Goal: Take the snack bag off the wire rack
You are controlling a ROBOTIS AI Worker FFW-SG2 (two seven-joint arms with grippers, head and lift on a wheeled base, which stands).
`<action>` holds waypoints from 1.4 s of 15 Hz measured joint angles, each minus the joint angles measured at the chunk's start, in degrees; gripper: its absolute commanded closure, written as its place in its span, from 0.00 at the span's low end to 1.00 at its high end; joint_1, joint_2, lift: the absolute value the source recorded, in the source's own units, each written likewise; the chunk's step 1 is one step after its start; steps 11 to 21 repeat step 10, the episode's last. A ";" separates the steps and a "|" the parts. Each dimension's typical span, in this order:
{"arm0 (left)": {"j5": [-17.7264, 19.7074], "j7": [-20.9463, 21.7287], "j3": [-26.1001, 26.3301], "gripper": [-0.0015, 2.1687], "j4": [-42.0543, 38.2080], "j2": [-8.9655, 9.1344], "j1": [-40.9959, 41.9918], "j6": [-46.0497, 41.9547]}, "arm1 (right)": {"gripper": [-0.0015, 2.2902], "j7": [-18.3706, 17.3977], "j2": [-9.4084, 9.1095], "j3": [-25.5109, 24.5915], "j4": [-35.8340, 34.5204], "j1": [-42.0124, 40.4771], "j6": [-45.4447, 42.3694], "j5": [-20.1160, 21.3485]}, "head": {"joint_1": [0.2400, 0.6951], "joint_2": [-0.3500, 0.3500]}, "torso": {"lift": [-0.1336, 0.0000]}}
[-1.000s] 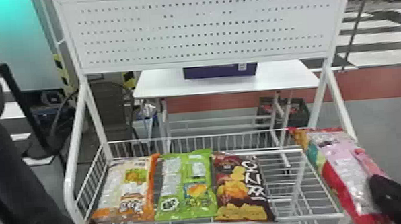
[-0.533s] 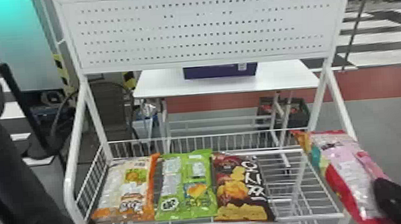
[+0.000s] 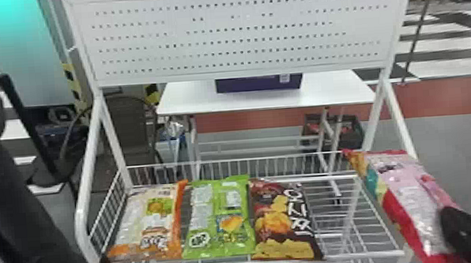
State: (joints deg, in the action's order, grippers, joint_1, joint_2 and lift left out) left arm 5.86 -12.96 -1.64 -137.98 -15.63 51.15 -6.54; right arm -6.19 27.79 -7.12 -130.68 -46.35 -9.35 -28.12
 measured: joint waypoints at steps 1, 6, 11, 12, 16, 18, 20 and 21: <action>0.02 0.09 -0.02 0.09 0.03 -0.01 -0.04 0.00 | 0.90 0.00 0.04 0.00 -0.03 -0.03 0.00 0.00 | 0.57 0.50 | 1.00; 1.42 0.36 -0.35 0.09 -0.04 -0.18 -0.08 -0.03 | 0.90 -0.04 0.19 0.00 -0.10 -0.19 -0.02 0.00 | 0.57 0.50 | 1.00; 2.11 0.65 -0.46 0.09 -0.11 -0.19 -0.07 -0.17 | 0.90 -0.04 0.38 0.00 -0.10 -0.35 -0.25 0.00 | 0.57 0.50 | 1.00; 2.11 0.65 -0.46 0.09 -0.11 -0.19 -0.07 -0.17 | 0.90 -0.04 0.38 0.00 -0.10 -0.35 -0.25 0.00 | 0.57 0.50 | 1.00; 2.11 0.65 -0.46 0.09 -0.11 -0.19 -0.07 -0.17 | 0.90 -0.04 0.38 0.00 -0.10 -0.35 -0.25 0.00 | 0.57 0.50 | 1.00; 2.11 0.65 -0.46 0.09 -0.11 -0.19 -0.07 -0.17 | 0.90 -0.04 0.38 0.00 -0.10 -0.35 -0.25 0.00 | 0.57 0.50 | 1.00; 2.11 0.65 -0.46 0.09 -0.11 -0.19 -0.07 -0.17 | 0.90 -0.04 0.38 0.00 -0.10 -0.35 -0.25 0.00 | 0.57 0.50 | 1.00; 2.11 0.65 -0.46 0.09 -0.11 -0.19 -0.07 -0.17 | 0.90 -0.04 0.38 0.00 -0.10 -0.35 -0.25 0.00 | 0.57 0.50 | 1.00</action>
